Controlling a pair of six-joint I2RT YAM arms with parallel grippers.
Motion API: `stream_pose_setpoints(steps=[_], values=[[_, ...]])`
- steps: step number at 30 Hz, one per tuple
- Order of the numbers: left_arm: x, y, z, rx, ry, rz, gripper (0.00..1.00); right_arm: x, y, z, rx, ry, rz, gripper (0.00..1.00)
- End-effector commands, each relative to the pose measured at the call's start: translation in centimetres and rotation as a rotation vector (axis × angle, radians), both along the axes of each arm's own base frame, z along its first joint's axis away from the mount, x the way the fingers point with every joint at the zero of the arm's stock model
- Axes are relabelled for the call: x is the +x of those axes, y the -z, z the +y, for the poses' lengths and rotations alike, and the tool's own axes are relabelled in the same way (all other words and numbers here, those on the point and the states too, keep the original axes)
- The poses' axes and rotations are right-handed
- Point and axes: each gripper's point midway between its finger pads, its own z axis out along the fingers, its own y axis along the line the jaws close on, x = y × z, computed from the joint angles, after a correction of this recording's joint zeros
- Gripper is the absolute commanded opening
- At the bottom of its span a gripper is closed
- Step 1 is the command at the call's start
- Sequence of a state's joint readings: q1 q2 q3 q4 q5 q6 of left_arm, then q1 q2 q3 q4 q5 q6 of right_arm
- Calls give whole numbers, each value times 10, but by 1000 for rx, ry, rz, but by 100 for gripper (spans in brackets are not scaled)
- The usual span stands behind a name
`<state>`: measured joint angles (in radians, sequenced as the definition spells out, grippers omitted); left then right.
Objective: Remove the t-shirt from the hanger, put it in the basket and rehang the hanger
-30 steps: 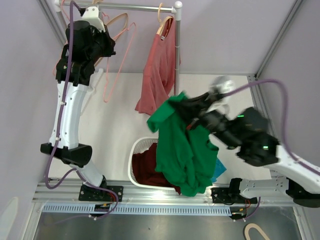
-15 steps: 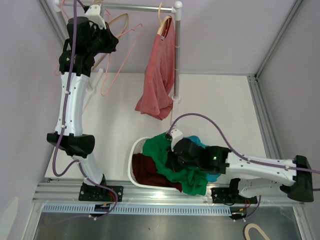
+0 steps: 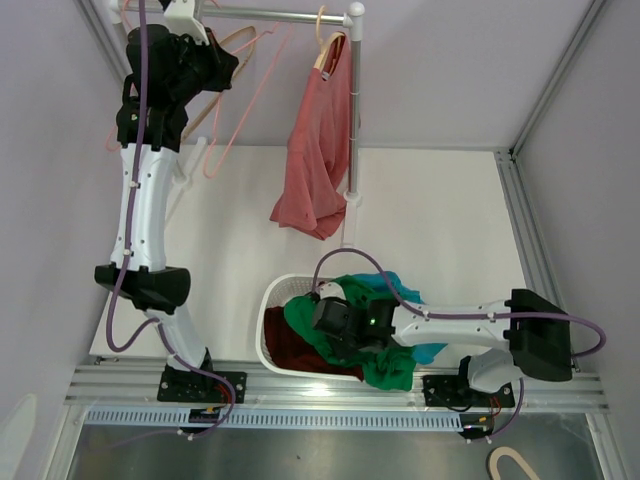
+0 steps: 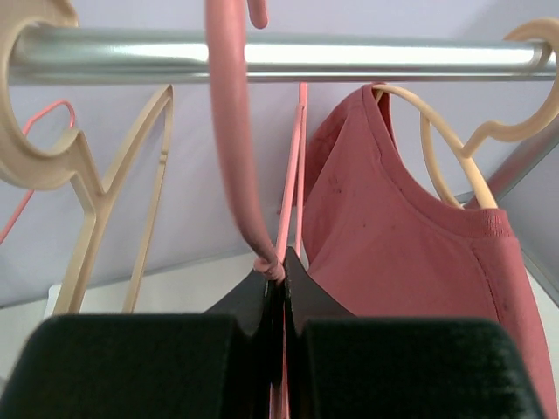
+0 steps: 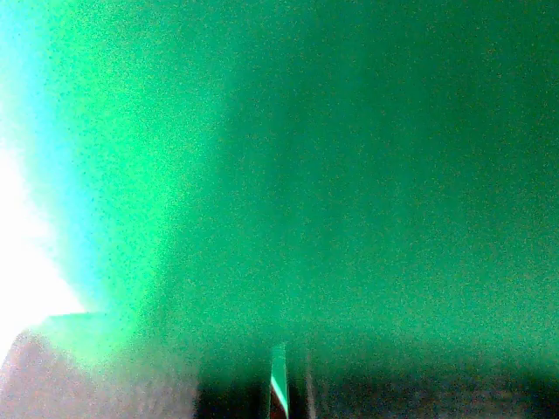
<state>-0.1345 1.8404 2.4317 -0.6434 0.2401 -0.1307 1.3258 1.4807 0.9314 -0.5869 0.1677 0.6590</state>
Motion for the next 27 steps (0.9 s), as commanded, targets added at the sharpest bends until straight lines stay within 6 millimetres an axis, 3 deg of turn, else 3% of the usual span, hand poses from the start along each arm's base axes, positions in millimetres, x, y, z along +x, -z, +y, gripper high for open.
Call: stream_pose_setpoints(steps=[1, 3, 4, 5, 6, 10, 15, 22, 27], values=[[2, -34, 1, -12, 4, -125, 1, 14, -43, 3, 101, 43, -92, 4], [9, -34, 2, -17, -3, -135, 1, 16, -63, 6, 175, 30, -123, 33], [10, -38, 1, -22, -2, -148, 1, 16, -74, 10, 225, 27, -134, 55], [12, -42, 1, -25, -2, -166, 1, 16, -90, 8, 281, 32, -149, 68], [17, -39, 1, -26, -8, -164, 1, 17, -94, 6, 302, 38, -158, 75], [29, -39, 0, -33, -9, -187, 1, 22, -117, -2, 388, 79, -201, 82], [43, -39, -3, -58, -3, -218, 1, 23, -142, -11, 494, 107, -235, 84], [58, -41, -7, -90, 0, -259, 1, 23, -150, -18, 510, 119, -255, 84], [72, -29, -10, -108, -6, -241, 1, 20, -154, -15, 528, 117, -256, 84]])
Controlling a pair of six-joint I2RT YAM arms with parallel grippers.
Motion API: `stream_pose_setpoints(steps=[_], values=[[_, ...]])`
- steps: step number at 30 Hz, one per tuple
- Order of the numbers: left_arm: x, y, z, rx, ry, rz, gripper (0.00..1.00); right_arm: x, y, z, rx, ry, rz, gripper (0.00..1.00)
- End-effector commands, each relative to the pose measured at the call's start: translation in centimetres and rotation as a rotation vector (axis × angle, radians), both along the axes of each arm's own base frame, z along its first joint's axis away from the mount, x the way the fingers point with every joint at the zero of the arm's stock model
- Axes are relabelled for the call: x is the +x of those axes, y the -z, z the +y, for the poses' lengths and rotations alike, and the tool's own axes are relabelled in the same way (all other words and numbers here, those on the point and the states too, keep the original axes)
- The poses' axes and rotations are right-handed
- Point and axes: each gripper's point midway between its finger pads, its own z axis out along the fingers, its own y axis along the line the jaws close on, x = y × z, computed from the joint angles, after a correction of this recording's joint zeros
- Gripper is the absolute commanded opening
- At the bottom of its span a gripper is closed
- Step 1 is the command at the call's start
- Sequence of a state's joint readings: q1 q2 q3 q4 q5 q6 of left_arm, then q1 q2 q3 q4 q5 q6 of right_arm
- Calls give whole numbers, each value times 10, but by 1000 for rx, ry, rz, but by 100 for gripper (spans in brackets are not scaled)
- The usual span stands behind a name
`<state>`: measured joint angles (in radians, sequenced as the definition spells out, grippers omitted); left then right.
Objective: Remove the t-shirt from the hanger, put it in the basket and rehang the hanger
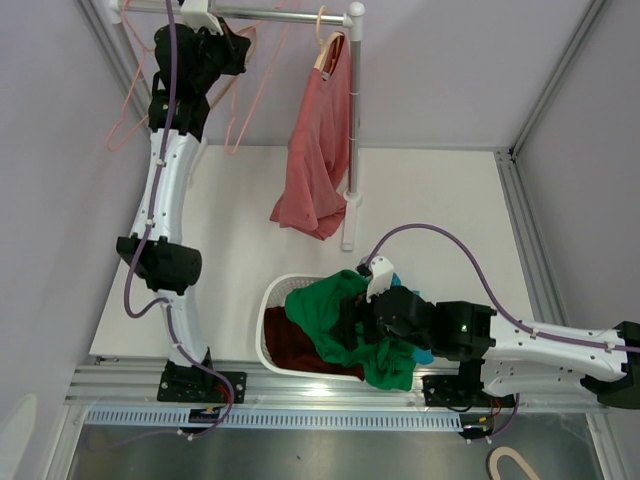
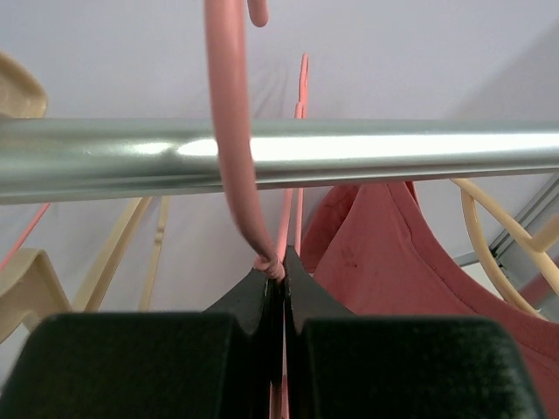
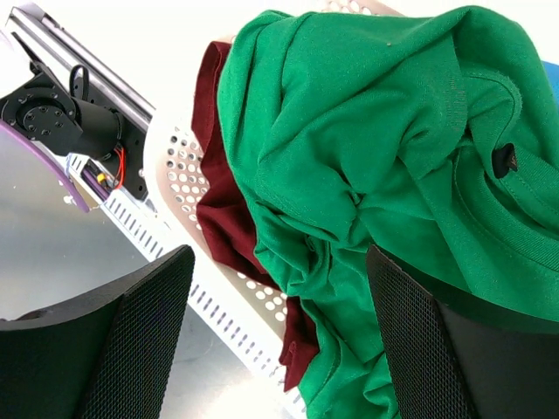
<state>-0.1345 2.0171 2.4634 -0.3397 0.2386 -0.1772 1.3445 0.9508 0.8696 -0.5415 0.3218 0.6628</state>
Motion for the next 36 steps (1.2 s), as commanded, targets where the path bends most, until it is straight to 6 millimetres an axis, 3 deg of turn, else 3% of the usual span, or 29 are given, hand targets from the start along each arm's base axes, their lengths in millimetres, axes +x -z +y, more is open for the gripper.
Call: stream_pose_setpoints(steps=[1, 8, 13, 19, 23, 26, 27, 30, 31, 33, 34, 36], values=[[1, -30, 1, -47, -4, -95, 1, 2, -15, 3, 58, 30, -18, 84], [12, -2, -5, -23, 4, -30, 1, 0, -16, 4, 65, 32, -22, 84], [2, -7, -5, -5, 17, -43, 1, -2, -13, 6, 63, 19, -21, 84], [-15, -19, -5, 15, 23, -59, 16, -4, -11, 8, 70, 15, -14, 84], [-46, -53, 6, 26, -38, -116, 20, -6, -8, 10, 71, -1, -13, 84], [-61, -62, 12, 36, -80, -132, 25, -7, -7, 12, 71, -10, -16, 84], [-78, -78, 16, 29, -94, -160, 28, -7, -7, 13, 74, -15, -15, 84], [-98, -80, 15, 23, -118, -142, 28, -9, -5, 16, 74, -25, -14, 84], [-118, -97, 22, 2, -161, -171, 28, -9, -4, 17, 76, -29, -12, 84], [-128, -85, 9, -9, -162, -155, 30, -9, -2, 19, 76, -33, -12, 84], [-148, -87, -3, -21, -124, -172, 32, -10, -2, 20, 74, -36, -8, 84], [-162, -91, -19, -37, -64, -206, 38, -11, 0, 22, 69, -43, -4, 84]])
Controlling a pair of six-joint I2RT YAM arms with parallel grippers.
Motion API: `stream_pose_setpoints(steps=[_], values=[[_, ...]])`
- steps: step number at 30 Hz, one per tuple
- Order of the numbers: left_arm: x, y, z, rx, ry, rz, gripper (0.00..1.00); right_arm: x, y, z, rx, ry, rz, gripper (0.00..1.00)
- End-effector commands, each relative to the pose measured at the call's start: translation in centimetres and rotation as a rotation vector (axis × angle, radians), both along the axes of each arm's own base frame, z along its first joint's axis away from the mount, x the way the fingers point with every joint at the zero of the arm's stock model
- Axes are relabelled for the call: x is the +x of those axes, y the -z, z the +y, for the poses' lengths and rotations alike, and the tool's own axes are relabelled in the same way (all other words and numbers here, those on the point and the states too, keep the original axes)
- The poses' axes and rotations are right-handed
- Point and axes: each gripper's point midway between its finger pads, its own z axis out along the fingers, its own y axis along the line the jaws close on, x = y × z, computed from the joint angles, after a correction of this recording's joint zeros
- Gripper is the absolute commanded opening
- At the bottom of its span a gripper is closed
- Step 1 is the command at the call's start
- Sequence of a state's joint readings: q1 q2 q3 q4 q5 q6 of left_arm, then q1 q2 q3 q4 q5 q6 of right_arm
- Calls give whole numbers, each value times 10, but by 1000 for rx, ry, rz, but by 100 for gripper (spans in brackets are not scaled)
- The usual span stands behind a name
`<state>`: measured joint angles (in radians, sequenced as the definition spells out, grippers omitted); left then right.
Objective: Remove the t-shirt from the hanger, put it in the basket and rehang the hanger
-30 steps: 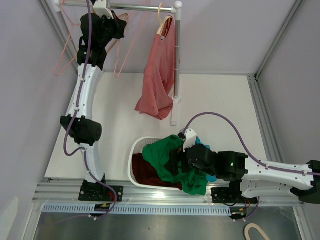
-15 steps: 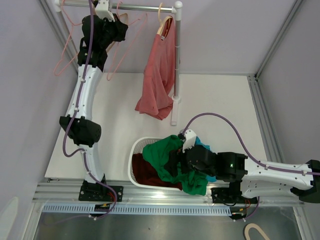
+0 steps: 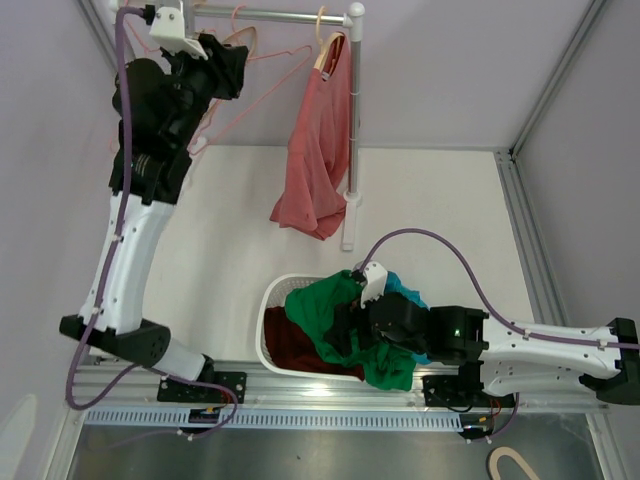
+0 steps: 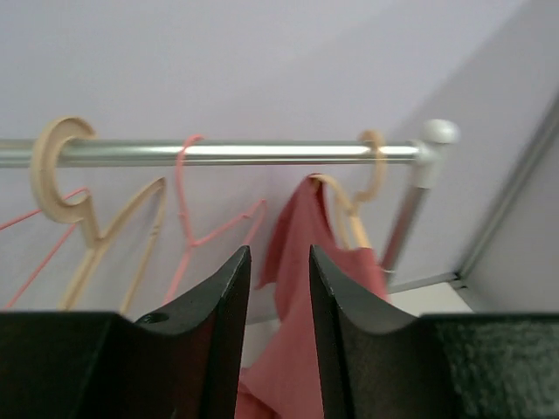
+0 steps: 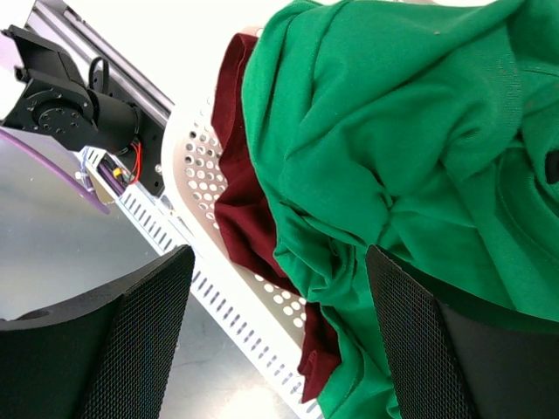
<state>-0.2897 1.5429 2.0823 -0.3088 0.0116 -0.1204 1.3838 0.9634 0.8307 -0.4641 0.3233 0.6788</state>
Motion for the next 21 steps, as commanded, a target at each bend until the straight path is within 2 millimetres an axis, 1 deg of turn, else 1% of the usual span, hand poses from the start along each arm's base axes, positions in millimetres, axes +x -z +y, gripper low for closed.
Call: stream_pose_setpoints(steps=[1, 3, 4, 5, 7, 8, 9, 10, 11, 13, 14, 15, 16, 17, 18, 19, 21], values=[[-24, -11, -27, -11, 63, -63, 38, -2, -5, 9, 37, -13, -7, 84], [-21, 0, -49, 24, 130, -27, 39, -3, -5, 9, 41, -16, -5, 84], [-27, -9, -60, 41, 163, -47, 41, -3, -6, 9, 45, -13, -6, 84], [-15, 5, -75, 68, 206, -19, 44, -3, -6, 10, 48, -16, -5, 84], [-16, -3, -87, 80, 252, -30, 48, -5, -7, 10, 54, -20, -4, 84], [-6, 4, -97, 92, 276, -18, 49, -5, -8, 10, 55, -19, -7, 84], [1, 11, -101, 105, 279, -4, 50, -5, -8, 10, 55, -16, -7, 84], [4, 13, -105, 111, 284, -4, 51, -6, -9, 9, 61, -18, -7, 84], [13, 16, -111, 115, 283, -4, 53, -6, -9, 9, 59, -14, -10, 84], [21, 22, -117, 133, 282, -11, 57, -6, -10, 7, 67, -13, -11, 84], [23, 18, -119, 132, 278, -33, 58, -6, -10, 6, 66, -11, -10, 84], [33, 26, -122, 141, 260, -21, 59, -6, -10, 5, 67, -8, -11, 84], [35, 25, -124, 137, 255, -26, 59, -6, -10, 5, 67, -5, -12, 84], [40, 28, -125, 135, 244, -18, 59, -6, -11, 4, 69, -4, -12, 84], [48, 31, -124, 155, 208, -17, 59, -6, -10, 4, 68, -2, -12, 84], [48, 28, -123, 151, 203, -23, 59, -6, -10, 3, 70, -2, -11, 84], [51, 28, -125, 143, 195, -30, 59, -6, -11, 2, 76, 3, -11, 84]])
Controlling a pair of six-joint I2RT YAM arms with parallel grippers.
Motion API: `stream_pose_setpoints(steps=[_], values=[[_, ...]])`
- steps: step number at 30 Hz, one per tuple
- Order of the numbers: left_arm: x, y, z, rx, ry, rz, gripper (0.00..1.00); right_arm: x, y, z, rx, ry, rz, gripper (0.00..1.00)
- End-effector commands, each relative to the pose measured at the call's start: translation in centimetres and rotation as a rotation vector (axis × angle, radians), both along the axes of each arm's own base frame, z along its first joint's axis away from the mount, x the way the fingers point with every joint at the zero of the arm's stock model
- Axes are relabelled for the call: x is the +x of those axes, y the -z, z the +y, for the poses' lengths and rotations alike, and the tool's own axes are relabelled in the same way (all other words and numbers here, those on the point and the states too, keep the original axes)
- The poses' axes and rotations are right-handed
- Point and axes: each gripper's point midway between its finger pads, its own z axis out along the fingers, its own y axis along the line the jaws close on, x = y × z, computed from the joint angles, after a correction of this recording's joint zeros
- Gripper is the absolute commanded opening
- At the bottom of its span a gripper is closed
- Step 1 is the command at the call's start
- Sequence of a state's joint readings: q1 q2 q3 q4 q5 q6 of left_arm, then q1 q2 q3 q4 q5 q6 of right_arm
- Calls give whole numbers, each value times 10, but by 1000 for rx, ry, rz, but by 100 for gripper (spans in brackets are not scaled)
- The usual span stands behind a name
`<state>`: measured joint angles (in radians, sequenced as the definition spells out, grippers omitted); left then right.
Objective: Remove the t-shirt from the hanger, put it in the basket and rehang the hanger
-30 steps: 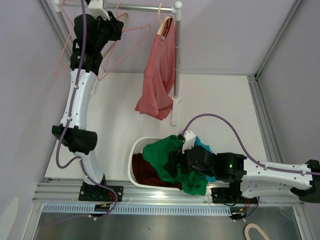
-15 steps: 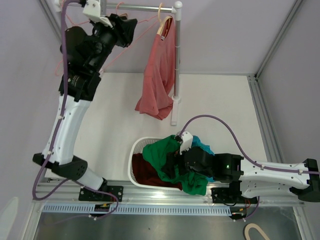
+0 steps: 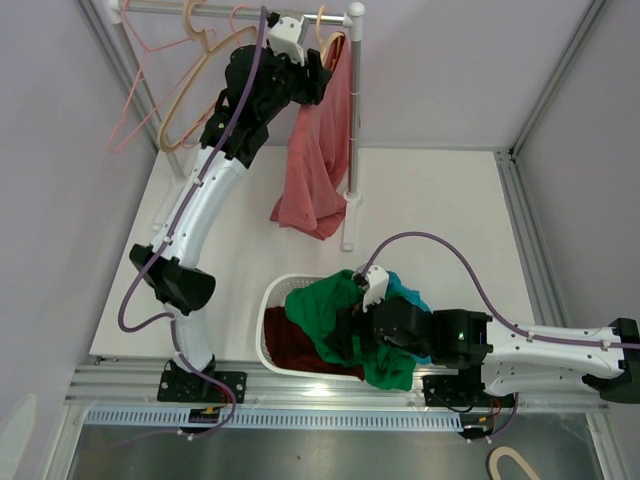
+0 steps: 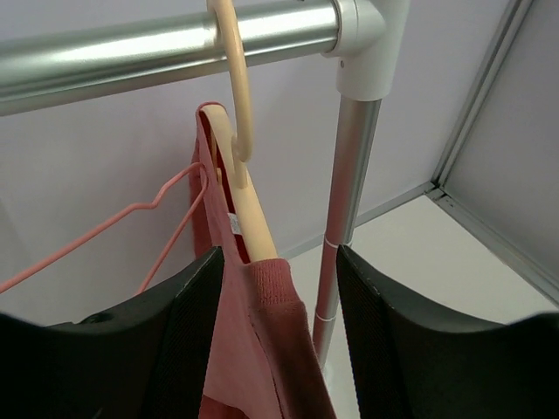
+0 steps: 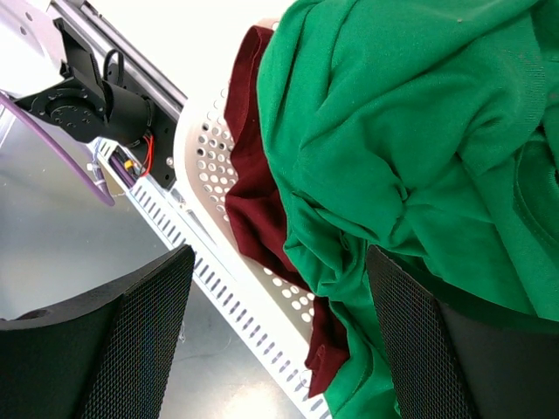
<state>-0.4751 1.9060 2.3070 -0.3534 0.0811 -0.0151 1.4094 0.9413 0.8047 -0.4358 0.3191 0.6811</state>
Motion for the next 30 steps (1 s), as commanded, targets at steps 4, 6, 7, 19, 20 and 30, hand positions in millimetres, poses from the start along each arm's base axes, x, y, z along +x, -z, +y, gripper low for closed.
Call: stream_pose_setpoints(steps=[4, 6, 7, 19, 20, 30], values=[[-7, -60, 13, -53, -100, -176, 59, 3, -9, -3, 51, 39, -9, 84], [-4, -63, 13, -43, -129, -201, 58, 3, -10, -5, 56, 42, -10, 84], [1, -64, 12, -50, -158, -216, 58, 3, -10, -5, 58, 44, -10, 84], [27, -63, -3, -81, -185, -292, 54, 5, -8, -15, 63, 70, -9, 85], [29, -63, -4, -84, -186, -296, 53, 5, -9, -17, 65, 72, -9, 85], [48, -65, -5, -89, -235, -394, 48, 6, -9, -23, 74, 90, -2, 85]])
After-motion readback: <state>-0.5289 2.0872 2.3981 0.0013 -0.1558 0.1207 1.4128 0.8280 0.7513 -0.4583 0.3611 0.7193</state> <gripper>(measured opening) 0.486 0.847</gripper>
